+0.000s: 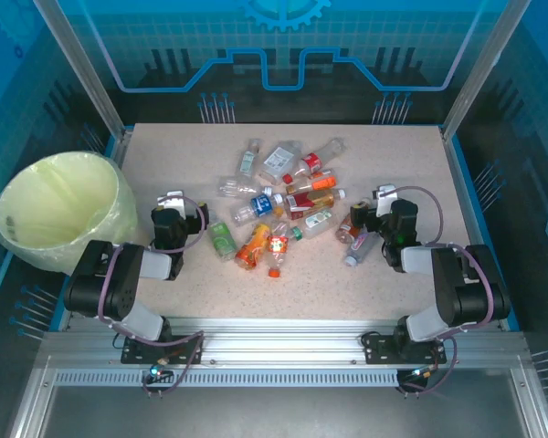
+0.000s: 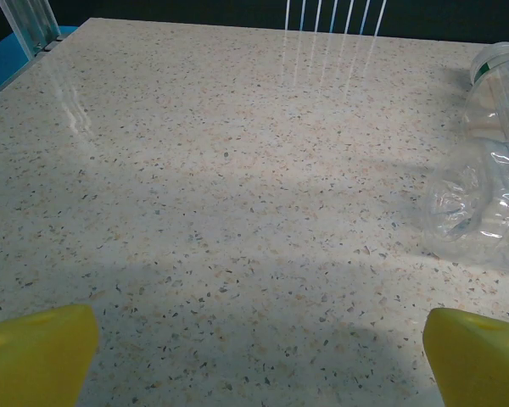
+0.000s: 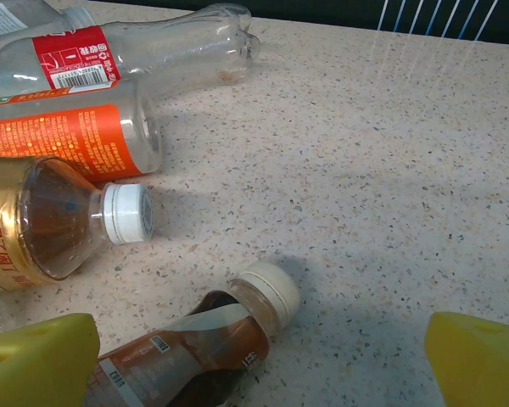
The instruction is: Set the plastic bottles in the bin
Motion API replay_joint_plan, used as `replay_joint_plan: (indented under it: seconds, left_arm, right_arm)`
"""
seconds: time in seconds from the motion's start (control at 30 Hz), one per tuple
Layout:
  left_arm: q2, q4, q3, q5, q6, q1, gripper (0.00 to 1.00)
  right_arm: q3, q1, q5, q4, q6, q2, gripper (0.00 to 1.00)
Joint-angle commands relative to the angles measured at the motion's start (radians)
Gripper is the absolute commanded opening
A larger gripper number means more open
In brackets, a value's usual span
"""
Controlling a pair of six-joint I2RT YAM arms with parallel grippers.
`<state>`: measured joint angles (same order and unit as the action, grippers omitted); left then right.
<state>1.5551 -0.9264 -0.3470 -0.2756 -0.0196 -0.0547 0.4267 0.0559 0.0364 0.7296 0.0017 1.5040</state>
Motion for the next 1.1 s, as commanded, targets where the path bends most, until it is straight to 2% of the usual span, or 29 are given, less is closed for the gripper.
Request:
replay_joint_plan:
  seconds: [0.0,0.97,1.07]
  left_arm:
    - [0.000,-0.038,-0.017,-0.010,0.000,0.008,0.99]
    - [-0.001,-0.042,-0.017,-0.006,0.005,0.007,0.99]
    - [-0.049,-0.015,-0.011,0.006,0.024,-0.006,0.99]
  right_arm:
    - [0.018,-0.007,-0.014,0.005,-0.010,-0.001,1.00]
    - [0.015,-0.010,-0.018,0.007,-0.009,-0.002,1.00]
    - [0.026,-0.010,-0.012,-0.030,-0.004,-0.025,1.00]
